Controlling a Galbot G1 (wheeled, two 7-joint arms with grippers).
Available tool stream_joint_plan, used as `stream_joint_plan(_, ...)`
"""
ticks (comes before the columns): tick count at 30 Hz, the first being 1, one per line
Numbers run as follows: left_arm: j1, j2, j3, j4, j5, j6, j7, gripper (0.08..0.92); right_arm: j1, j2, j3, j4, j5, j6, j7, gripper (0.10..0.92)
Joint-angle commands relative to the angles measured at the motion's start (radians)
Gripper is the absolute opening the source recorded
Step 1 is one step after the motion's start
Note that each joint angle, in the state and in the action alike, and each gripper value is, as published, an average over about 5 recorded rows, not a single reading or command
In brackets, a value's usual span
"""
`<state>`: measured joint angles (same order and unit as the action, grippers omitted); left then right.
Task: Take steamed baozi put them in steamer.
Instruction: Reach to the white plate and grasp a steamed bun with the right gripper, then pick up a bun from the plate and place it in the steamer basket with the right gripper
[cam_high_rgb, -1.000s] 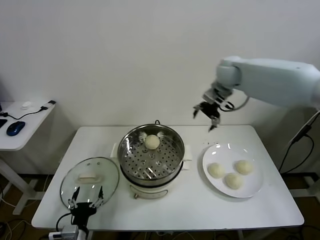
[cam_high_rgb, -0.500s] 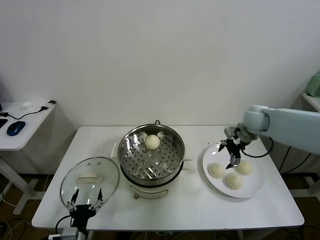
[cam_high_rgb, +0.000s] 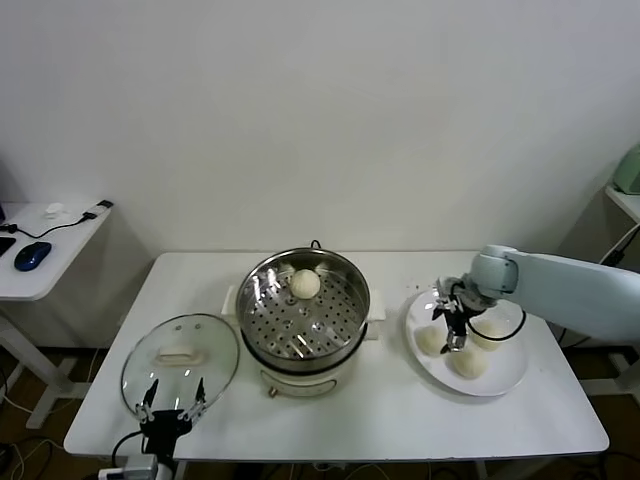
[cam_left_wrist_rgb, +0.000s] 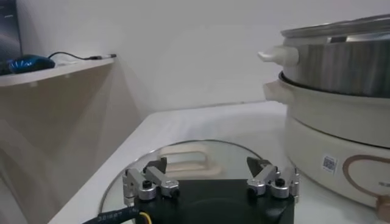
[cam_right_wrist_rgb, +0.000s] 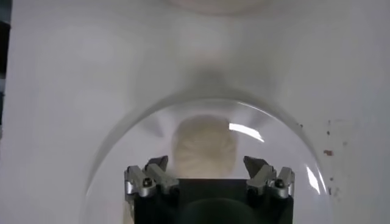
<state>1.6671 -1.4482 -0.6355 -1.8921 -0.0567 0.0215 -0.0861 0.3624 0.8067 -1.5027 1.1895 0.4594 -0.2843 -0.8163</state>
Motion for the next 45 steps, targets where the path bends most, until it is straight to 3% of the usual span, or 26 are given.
stream_joint_plan(1, -0.001, 0.002, 0.000, 0.001, 0.000, 0.000, 0.000, 0.823, -0.068, 0.021, 0.052, -0.042, -0.016, -0.026, 0.012, 0.779)
stream_joint_plan(10, -0.004, 0.006, 0.001, 0.003, 0.001, 0.001, 0.000, 0.823, -0.052, 0.018, 0.060, -0.036, -0.013, -0.021, -0.008, 0.620)
stream_joint_plan(16, -0.001, 0.005, 0.004, 0.000, 0.006, 0.002, 0.000, 0.823, 0.065, -0.037, 0.040, 0.013, 0.002, 0.011, -0.060, 0.607)
stream_joint_plan(22, 0.006, 0.013, 0.007, -0.005, 0.007, -0.003, -0.002, 0.823, 0.456, -0.030, -0.178, 0.073, 0.157, 0.052, -0.140, 0.605)
stream_joint_plan(28, 0.011, 0.016, 0.013, -0.014, 0.012, -0.001, -0.003, 0.823, 0.770, 0.103, -0.275, 0.174, 0.442, 0.001, -0.127, 0.607)
stream_joint_plan(36, 0.017, 0.007, 0.014, -0.051, 0.012, 0.007, 0.001, 0.823, 0.772, 0.344, -0.136, 0.399, 0.736, -0.173, 0.111, 0.607)
stream_joint_plan(45, 0.024, -0.002, 0.008, -0.068, 0.007, 0.006, -0.002, 0.823, 0.504, 0.605, -0.074, 0.273, 0.726, -0.276, 0.263, 0.607)
